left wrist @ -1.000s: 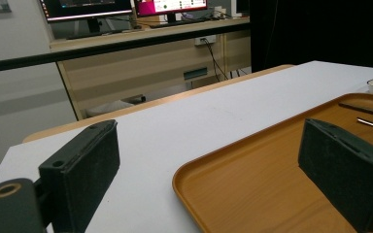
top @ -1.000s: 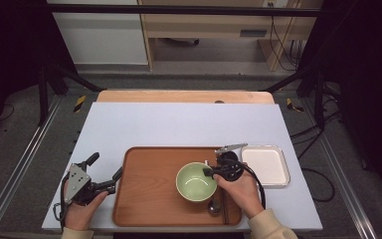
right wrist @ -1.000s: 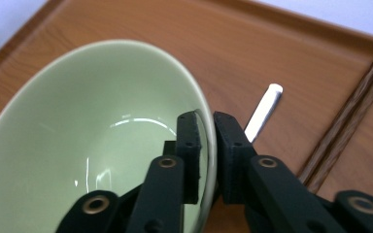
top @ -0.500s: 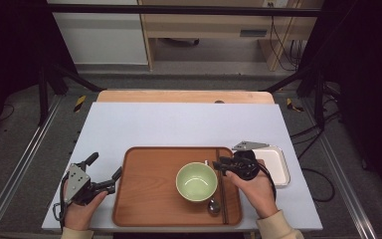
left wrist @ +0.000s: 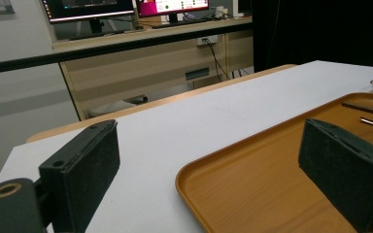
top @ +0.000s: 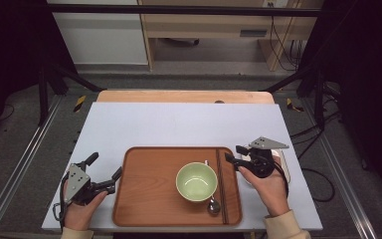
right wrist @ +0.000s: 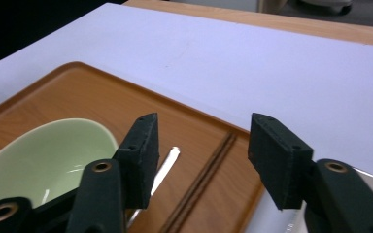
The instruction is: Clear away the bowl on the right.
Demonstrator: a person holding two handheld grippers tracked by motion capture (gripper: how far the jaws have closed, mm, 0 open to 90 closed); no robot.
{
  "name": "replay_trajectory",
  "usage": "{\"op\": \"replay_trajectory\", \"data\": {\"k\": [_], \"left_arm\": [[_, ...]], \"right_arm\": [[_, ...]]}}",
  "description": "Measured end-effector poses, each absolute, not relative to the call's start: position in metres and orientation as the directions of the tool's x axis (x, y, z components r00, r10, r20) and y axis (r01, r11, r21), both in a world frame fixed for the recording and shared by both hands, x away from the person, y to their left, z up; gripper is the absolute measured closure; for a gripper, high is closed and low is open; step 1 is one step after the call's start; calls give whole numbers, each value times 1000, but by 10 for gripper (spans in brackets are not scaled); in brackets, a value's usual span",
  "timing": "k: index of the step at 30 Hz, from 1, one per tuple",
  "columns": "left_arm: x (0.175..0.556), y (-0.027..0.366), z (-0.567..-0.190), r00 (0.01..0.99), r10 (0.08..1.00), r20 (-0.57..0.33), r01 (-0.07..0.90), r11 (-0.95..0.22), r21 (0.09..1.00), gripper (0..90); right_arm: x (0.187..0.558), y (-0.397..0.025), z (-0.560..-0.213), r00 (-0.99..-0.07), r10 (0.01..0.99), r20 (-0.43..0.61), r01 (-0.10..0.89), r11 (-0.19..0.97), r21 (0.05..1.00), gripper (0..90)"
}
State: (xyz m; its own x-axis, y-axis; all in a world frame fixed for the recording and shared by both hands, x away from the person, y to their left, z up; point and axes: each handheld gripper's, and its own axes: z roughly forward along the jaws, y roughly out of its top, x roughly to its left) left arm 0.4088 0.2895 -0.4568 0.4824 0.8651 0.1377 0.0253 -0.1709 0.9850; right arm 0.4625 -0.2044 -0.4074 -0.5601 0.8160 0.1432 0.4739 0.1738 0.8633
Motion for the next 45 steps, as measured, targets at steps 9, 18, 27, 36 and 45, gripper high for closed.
{"op": "replay_trajectory", "data": {"k": [9,18,27,36,45], "left_arm": [[409,290,-457,482,866,136,25,-169,985,73],[409,290,-457,481,866,133,24,-165,986,72],[410,290,-457,481,867,126,27,-159,987,72],[409,290,-457,482,867,128,27,-161,987,73],[411,289,-458,484,865,131,33,-167,985,73]], "right_arm": [[463,-228,-407,-489,867,96,442,151,884,280],[463,-251,-410,-449,893,26,430,191,882,141],[461,-284,-416,-349,937,-3,432,164,887,207],[457,-308,-427,-294,955,-41,382,157,911,257],[458,-323,-430,-235,971,-38,429,139,893,218]]}}
